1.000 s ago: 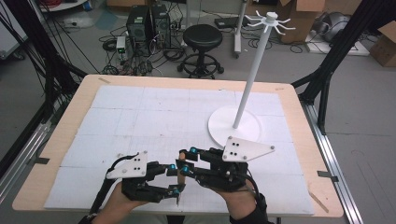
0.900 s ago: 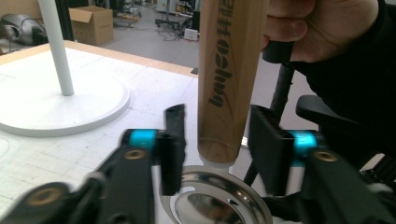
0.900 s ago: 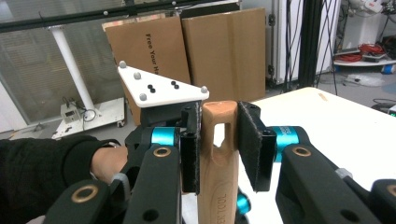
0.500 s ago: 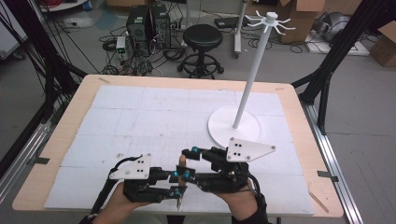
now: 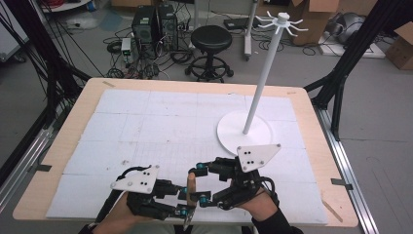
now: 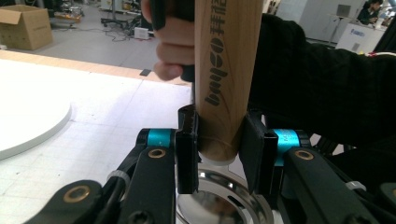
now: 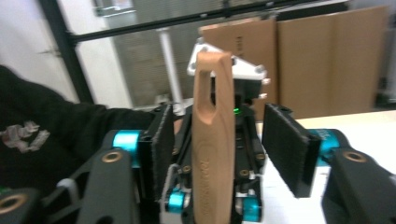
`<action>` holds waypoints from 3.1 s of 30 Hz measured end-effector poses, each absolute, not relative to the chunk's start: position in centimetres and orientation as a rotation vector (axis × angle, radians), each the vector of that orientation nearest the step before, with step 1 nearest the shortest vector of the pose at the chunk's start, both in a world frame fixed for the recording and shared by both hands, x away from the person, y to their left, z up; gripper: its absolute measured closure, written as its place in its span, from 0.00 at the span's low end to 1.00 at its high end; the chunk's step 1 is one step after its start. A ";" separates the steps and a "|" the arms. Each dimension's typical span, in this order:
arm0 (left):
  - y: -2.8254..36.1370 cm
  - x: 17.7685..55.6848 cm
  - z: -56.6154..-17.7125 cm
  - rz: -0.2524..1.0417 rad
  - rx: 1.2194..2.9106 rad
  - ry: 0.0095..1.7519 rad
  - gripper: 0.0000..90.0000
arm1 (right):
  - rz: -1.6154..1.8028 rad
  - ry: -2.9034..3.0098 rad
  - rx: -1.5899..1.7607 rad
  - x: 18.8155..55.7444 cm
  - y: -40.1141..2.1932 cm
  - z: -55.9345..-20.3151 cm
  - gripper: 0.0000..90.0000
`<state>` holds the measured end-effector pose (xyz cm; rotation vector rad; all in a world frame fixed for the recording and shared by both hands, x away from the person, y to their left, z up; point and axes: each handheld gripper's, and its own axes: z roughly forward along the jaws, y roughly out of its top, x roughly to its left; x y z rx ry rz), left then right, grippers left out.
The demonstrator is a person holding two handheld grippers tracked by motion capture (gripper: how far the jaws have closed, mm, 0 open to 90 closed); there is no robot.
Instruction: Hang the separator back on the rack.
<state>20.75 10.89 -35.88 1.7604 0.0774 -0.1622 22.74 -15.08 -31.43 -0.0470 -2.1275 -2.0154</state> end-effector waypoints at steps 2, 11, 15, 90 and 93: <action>11.0 20.7 -35.9 -0.166 1.760 0.073 0.77 | -1.996 -2.117 -0.019 22.8 -14.9 -31.6 0.56; 11.2 20.8 -35.7 -0.176 1.739 0.052 0.77 | -2.029 -2.122 0.008 22.4 -14.9 -31.7 0.78; 11.4 20.9 -35.7 -0.143 1.717 0.119 0.69 | -2.068 -2.153 -0.090 21.9 -14.8 -31.4 0.79; 11.9 21.2 -35.5 -0.062 1.719 0.235 0.66 | -2.130 -2.186 -0.252 22.1 -15.2 -31.8 0.81; 13.1 21.8 -35.7 0.030 1.727 0.286 0.50 | -2.141 -2.236 -0.358 22.7 -15.6 -31.5 0.81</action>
